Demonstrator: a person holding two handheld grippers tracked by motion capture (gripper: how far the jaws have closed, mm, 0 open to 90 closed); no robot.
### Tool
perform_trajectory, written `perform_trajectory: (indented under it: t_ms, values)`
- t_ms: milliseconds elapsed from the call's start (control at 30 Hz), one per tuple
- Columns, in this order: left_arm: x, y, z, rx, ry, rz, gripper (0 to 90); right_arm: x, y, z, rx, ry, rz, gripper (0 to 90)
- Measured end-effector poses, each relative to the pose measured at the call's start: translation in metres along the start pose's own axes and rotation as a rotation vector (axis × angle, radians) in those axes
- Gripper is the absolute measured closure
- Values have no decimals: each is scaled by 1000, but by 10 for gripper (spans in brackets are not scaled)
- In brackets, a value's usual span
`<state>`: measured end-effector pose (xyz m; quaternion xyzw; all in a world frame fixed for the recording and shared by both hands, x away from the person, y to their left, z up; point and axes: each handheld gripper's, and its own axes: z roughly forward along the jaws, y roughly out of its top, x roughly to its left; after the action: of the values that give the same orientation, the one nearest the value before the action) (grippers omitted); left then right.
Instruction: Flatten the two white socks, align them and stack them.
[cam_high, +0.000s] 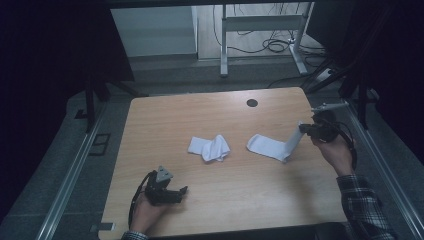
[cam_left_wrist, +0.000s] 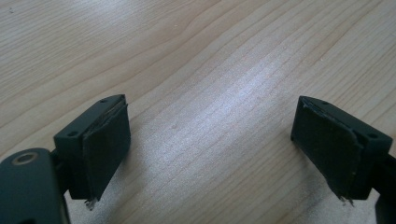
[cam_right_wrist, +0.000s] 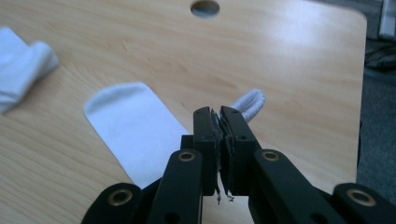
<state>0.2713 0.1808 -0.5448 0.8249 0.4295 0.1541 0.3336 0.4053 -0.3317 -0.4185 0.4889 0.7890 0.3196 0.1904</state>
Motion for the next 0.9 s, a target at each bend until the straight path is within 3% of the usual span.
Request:
perform_trajectory:
  t_ms: [400, 433, 567, 667, 733, 900]
  values:
    - [0, 3, 1, 8, 8, -4, 123, -25, -62, 26, 87, 3, 85, 841]
    - [0, 5, 2, 15, 10, -9, 134, -30, -74, 29, 103, -5, 98, 841]
    - [-2, 12, 4, 35, 9, -23, 193, -39, -93, 32, 122, 0, 126, 836]
    - [-2, 17, 6, 44, 2, -19, 208, -42, -99, 31, 121, 0, 138, 816]
    - [-4, 26, 10, 55, -9, -8, 214, -45, -102, 26, 98, -12, 136, 741]
    - [-10, 47, 14, 24, -53, 2, 191, -45, -100, 20, 58, -24, 124, 665]
